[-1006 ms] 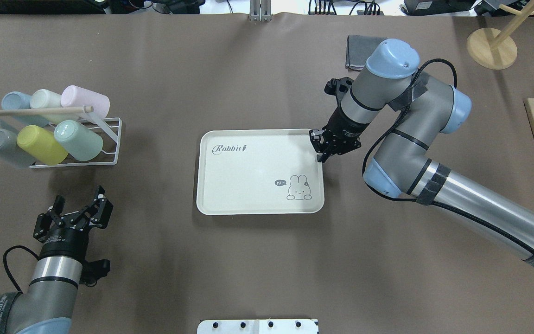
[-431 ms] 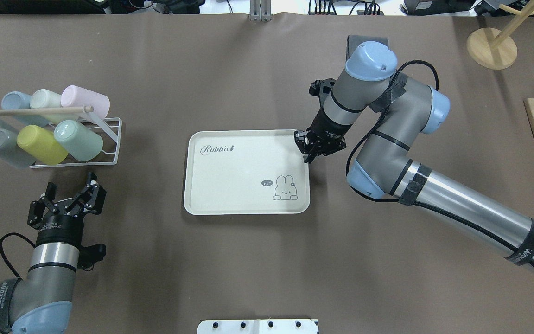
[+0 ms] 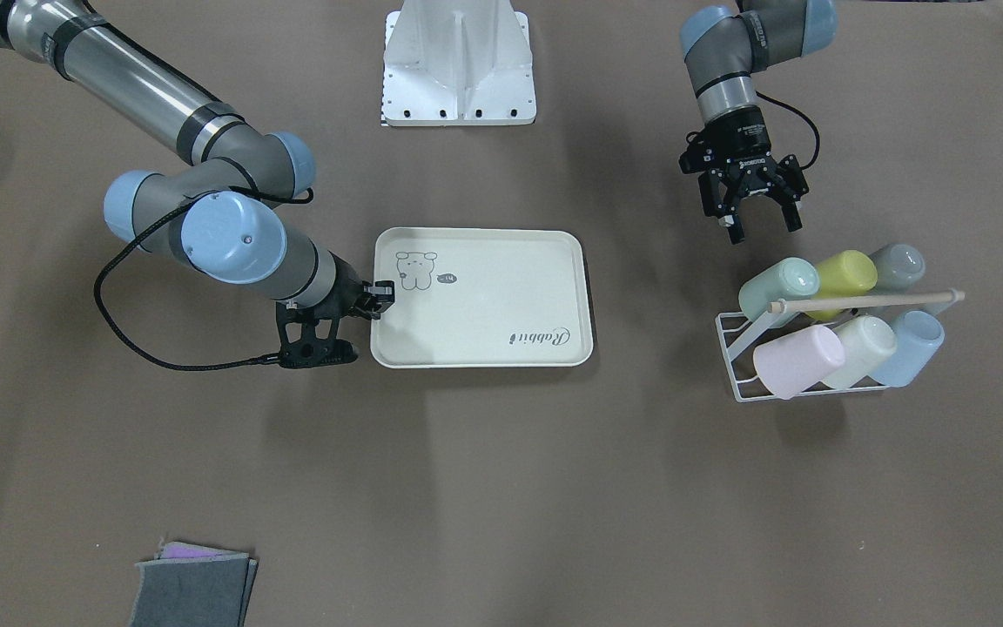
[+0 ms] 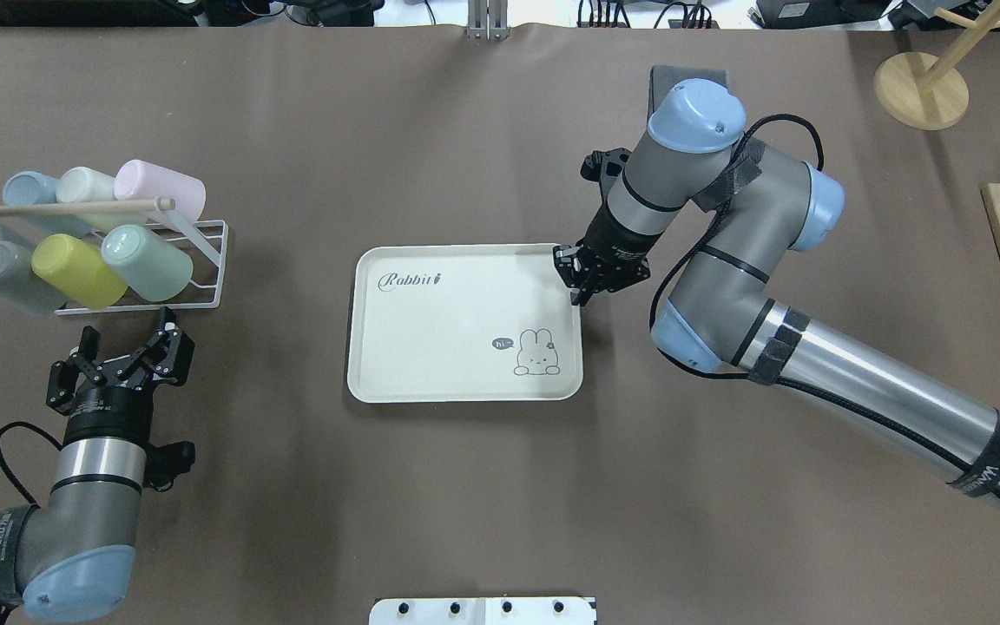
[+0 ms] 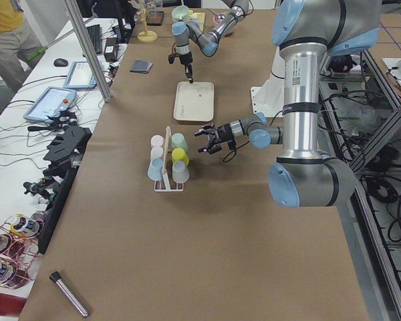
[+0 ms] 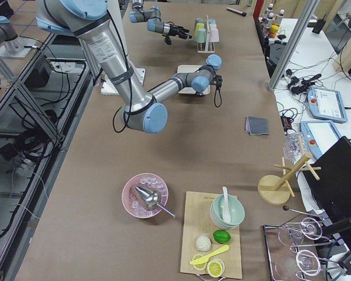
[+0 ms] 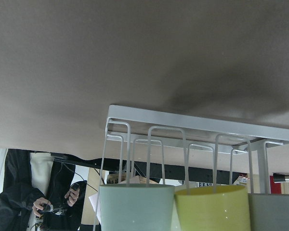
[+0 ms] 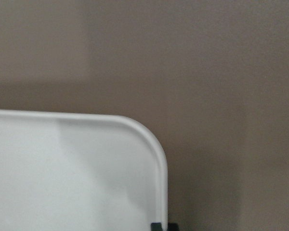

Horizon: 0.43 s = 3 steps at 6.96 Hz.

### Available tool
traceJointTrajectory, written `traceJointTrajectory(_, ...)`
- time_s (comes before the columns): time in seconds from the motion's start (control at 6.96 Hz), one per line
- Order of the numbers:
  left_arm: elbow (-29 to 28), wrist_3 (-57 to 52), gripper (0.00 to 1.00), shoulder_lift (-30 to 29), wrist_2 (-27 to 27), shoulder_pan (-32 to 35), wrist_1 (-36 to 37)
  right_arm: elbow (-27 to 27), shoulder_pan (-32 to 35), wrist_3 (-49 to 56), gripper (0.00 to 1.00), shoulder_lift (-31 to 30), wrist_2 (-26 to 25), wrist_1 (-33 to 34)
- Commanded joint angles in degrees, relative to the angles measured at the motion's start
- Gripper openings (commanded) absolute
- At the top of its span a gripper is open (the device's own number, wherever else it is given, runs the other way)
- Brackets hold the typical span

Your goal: Pick up and place green cup on tray

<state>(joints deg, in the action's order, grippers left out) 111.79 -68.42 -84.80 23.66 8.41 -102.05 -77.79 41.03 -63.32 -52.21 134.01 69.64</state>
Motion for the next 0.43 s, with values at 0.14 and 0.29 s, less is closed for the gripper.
traceJointTrajectory(0.14, -3.33, -5.49, 0.98, -2.12, 0.33, 0.99, -6.76, 0.44, 0.1, -0.05, 0.85, -0.88, -0.06, -2.93)
traceJointTrajectory(0.29, -3.77, -5.58, 0.98, -2.82, 0.33, 1.43, -6.76, 0.44, 0.1, -0.05, 0.85, -0.88, -0.06, -2.93)
